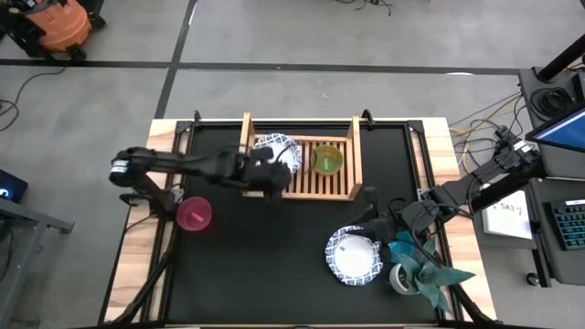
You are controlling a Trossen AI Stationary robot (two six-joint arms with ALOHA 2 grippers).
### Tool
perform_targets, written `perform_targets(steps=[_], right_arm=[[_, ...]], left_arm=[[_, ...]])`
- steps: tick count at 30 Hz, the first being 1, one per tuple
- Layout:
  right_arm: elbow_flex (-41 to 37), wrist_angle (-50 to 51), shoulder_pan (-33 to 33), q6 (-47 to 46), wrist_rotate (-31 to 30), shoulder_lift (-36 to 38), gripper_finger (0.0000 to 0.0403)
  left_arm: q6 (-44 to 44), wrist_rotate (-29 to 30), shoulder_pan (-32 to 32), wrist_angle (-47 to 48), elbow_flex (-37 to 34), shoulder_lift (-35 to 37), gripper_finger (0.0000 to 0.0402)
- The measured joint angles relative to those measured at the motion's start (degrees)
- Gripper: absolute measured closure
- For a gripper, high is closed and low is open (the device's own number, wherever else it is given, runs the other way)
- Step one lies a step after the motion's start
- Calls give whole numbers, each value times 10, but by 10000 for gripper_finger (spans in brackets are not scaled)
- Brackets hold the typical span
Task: Place and stack bowls onto a shelf
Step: Stack the small pink bowl on top of the small green bowl on the shelf
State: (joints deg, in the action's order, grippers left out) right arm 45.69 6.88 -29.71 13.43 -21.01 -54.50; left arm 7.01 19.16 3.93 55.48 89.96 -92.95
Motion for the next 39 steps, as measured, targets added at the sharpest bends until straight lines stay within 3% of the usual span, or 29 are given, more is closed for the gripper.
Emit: perform_targets(steps=[6, 11, 16, 22, 30, 33, 39], right_arm=[[0, -13, 0, -27, 0, -1, 335], [1, -30, 1, -78, -17, -12, 335], [1, -30, 1, -141, -51, -42, 335], [15, -11, 4, -204, -51, -67, 335], [131, 177, 5, -277, -50, -109, 335], [176, 250, 5, -294, -50, -136, 335], [234, 336, 5, -301, -50, -185, 335]], left_arm=[[12, 13, 118, -87, -35, 23, 257], [14, 61, 213, -110, -57, 21, 257], [20, 149, 283, -136, -102, 20, 257], [81, 236, 308, -139, -144, 20, 257], [114, 239, 302, -116, -201, 29, 257], [205, 221, 301, -18, -208, 41, 257], [496, 130, 294, 207, -215, 64, 267]])
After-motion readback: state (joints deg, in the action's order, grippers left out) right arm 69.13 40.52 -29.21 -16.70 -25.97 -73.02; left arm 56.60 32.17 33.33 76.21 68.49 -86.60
